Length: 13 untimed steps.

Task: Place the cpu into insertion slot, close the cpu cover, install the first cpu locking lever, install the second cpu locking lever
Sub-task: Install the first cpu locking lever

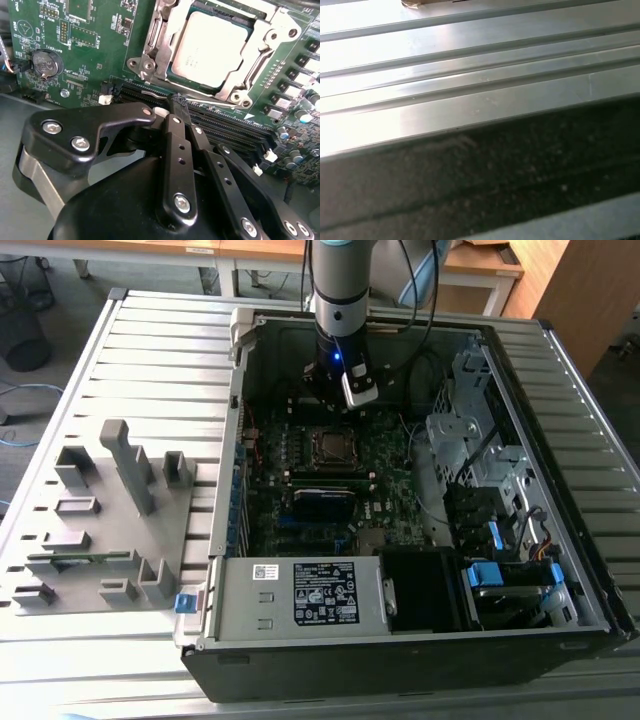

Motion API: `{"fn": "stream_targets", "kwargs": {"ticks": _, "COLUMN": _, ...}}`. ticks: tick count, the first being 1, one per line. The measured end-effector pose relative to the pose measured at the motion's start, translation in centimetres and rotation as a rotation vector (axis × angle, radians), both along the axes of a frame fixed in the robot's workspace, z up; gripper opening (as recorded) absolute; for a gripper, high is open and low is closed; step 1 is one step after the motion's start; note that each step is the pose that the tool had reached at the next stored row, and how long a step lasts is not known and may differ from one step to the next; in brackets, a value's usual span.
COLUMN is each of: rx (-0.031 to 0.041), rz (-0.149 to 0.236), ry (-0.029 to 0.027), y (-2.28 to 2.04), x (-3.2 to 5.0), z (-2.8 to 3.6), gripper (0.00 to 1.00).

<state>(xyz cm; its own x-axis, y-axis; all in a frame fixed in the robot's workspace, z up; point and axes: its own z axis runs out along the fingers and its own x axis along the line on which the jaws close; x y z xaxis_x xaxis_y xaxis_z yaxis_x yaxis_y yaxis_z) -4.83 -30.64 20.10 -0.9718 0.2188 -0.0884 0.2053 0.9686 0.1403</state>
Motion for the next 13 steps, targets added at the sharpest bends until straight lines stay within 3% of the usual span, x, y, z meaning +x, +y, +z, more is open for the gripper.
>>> {"fn": "stream_targets", "kwargs": {"ticks": 13, "rx": 0.0038, "rz": 0.0, "ry": -0.0088, "y": -0.09, "x": 0.0, "z": 0.01, "gripper": 0.1}}
